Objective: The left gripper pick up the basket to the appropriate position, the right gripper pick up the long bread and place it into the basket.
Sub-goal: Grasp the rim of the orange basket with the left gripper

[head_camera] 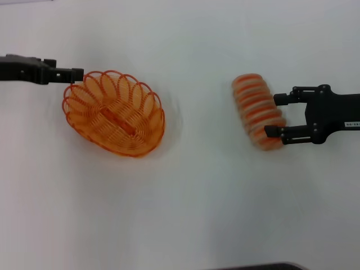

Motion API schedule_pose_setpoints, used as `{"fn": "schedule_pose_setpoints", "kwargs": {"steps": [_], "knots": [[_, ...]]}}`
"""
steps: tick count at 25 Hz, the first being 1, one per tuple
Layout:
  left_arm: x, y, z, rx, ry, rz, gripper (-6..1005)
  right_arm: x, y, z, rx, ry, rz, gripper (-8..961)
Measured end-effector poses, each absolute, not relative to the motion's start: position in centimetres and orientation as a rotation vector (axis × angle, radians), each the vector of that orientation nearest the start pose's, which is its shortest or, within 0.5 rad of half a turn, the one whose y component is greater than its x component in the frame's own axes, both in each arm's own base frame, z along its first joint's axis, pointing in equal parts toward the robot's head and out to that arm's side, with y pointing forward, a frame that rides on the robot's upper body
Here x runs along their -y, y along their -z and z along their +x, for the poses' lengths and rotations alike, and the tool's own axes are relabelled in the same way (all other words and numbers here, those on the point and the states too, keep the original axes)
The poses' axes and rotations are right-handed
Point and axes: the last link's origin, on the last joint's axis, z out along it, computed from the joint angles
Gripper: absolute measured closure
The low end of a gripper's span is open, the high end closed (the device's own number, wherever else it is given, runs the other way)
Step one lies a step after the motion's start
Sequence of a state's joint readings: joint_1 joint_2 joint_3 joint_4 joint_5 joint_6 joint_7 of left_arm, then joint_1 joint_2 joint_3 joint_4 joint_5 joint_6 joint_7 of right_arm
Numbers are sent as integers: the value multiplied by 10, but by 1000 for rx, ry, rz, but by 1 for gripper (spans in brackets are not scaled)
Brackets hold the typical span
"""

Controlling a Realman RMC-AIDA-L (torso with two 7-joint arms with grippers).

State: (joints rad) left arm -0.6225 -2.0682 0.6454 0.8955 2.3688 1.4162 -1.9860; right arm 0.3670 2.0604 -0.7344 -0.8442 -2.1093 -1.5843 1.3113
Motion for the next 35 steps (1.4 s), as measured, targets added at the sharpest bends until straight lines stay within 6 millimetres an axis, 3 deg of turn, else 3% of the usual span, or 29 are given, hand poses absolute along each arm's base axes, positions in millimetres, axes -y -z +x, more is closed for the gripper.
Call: {"fn": "schedule_pose_setpoints", "kwargs": {"steps": [8,14,35], "knots": [[-403,-40,-235,986,-42,-2545,126,-293,-31,309,-528,-417,-2746,145],[-405,-28,-235,967,-221,-2555,127,-292,-32,308,-532,-429,-2743,146],[-401,1,-246,977,-284,-2531,158,-295,-33,307,-542,-434,-2729,148]]}}
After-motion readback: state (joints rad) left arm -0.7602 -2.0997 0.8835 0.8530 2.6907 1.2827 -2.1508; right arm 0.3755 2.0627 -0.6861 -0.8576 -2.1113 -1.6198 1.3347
